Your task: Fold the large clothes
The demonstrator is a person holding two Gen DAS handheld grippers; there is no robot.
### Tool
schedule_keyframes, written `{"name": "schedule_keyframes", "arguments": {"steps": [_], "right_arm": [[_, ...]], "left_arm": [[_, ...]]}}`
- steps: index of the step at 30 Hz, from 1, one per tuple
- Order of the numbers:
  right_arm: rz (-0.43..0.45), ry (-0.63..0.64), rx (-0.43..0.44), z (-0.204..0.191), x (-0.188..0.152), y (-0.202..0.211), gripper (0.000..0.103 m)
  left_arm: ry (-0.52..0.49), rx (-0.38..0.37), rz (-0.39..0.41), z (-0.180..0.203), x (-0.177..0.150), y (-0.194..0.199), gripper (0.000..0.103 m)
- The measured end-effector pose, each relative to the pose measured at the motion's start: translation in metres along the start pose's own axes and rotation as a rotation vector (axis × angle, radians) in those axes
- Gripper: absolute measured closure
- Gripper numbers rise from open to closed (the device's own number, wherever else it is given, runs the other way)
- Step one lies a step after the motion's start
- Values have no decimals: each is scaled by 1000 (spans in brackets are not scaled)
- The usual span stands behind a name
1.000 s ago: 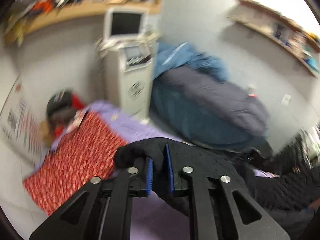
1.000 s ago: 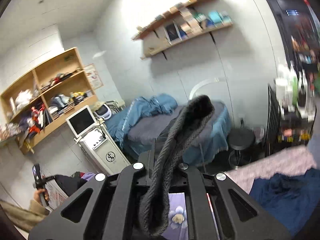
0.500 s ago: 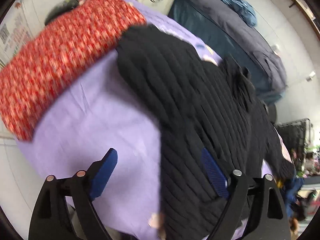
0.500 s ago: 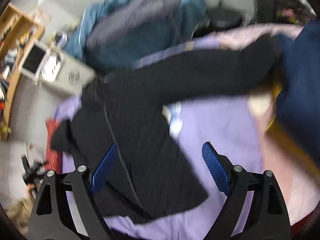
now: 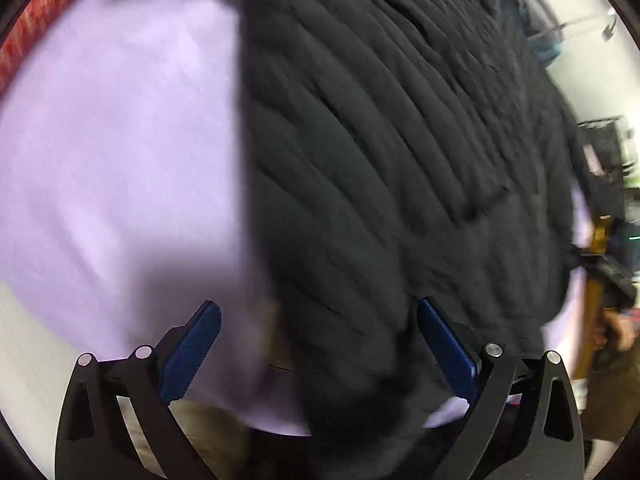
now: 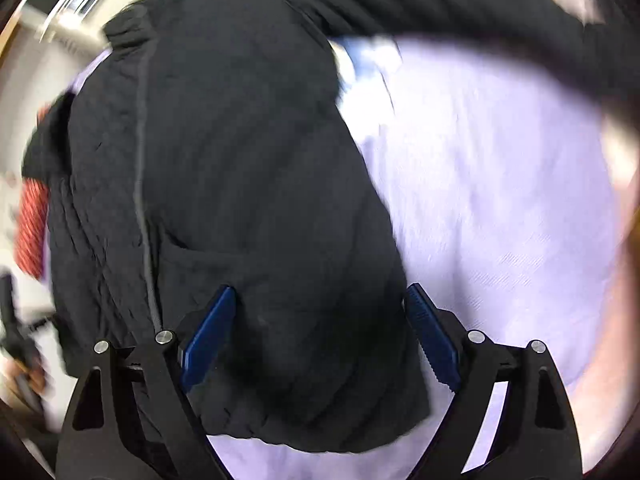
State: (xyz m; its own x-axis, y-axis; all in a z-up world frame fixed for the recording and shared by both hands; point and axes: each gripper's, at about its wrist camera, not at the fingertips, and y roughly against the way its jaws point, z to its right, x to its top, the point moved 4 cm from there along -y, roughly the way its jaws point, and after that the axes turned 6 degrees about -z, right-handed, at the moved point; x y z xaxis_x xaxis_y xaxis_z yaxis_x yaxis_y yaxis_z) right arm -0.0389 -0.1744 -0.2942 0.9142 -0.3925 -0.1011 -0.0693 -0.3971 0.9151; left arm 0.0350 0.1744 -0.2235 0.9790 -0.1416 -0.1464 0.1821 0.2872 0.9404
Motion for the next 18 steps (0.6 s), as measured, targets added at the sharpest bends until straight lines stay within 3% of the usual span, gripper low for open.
{"name": "schedule_keyframes", "arguments": {"steps": [2, 3, 4, 5, 6, 7, 10, 14, 18], "right_arm": [[14, 7, 27, 2, -5, -3, 19], [13, 30, 3, 0, -7, -2, 29], [8, 45, -10, -2, -9, 1, 49], [8, 53, 4, -4, -10, 3, 58], [13, 70, 43, -8, -13, 10, 77], [18, 81, 53, -11, -16, 16, 85], [44, 141, 63, -22, -29, 42, 90], [34, 185, 87, -36, -61, 79, 93], [-43, 236, 57, -46, -104, 78, 93]], "left_arm": [[-43, 14, -38, 13, -6, -18, 12], [-59, 26, -54, 18, -7, -24, 29], [-68, 31, -65, 22, -7, -29, 45], [-81, 62, -60, 27, -7, -30, 48], [-102, 77, -48, 32, -6, -28, 59], [-122, 82, -41, 36, -5, -25, 72], [-147, 77, -26, 38, 0, -3, 87], [-168, 48, 10, 26, -5, 37, 90], [-169, 100, -42, 3, -6, 43, 91]]}}
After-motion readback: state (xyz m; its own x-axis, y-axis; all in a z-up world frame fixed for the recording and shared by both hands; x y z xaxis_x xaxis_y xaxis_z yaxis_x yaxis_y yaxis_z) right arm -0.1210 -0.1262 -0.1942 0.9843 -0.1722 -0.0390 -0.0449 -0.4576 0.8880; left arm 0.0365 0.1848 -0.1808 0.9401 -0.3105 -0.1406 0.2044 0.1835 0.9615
